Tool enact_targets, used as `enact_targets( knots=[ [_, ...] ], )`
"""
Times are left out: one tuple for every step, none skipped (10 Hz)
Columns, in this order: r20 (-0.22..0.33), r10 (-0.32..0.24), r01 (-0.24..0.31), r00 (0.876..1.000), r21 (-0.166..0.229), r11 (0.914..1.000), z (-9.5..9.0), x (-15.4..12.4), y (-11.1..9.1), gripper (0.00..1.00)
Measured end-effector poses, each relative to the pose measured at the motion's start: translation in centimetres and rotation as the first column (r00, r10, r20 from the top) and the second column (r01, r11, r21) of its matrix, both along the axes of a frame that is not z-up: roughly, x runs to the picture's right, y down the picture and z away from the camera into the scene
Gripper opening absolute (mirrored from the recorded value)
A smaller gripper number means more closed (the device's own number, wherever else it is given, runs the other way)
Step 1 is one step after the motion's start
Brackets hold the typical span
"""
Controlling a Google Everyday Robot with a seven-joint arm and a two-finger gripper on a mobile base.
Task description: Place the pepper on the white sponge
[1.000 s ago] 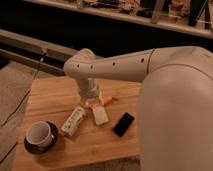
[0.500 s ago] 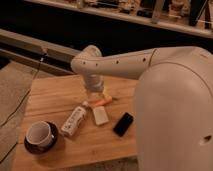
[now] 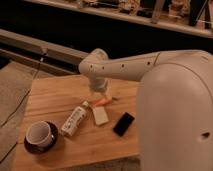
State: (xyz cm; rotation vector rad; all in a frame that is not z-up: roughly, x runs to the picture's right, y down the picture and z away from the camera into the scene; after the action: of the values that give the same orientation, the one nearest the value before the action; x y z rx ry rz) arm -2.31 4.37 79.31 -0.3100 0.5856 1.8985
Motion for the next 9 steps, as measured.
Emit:
enact_targets(
  knots=[
    [-0.004,0.005,-0.005,1.000,-0.019,0.9998,0.5,0.2,0.8,0.65],
    [-0.016,0.017,-0.018,1.000,-0.048,0.9987,1.1,0.8,1.7,0.65],
    [-0.025,0.020,-0.021,0.999,-0.063,0.9978,1.5,1.4,2.1,0.65],
    [-0.033,0.031,-0.034,0.999,-0.084,0.9959,2.0,1.7,2.5,0.65],
    [-0.038,0.038,-0.041,0.999,-0.096,0.9946,2.6,1.9,2.8,0.65],
    [-0.039,0.041,-0.045,0.998,-0.103,0.9937,3.2,1.7,2.8,0.65],
    [-0.038,0.044,-0.048,0.998,-0.104,0.9934,3.5,1.7,2.8,0.65],
    [-0.032,0.046,-0.049,0.998,-0.102,0.9936,4.5,1.5,2.6,0.65],
    [-0.025,0.049,-0.051,0.998,-0.098,0.9938,5.0,1.3,2.4,0.65]
  ],
)
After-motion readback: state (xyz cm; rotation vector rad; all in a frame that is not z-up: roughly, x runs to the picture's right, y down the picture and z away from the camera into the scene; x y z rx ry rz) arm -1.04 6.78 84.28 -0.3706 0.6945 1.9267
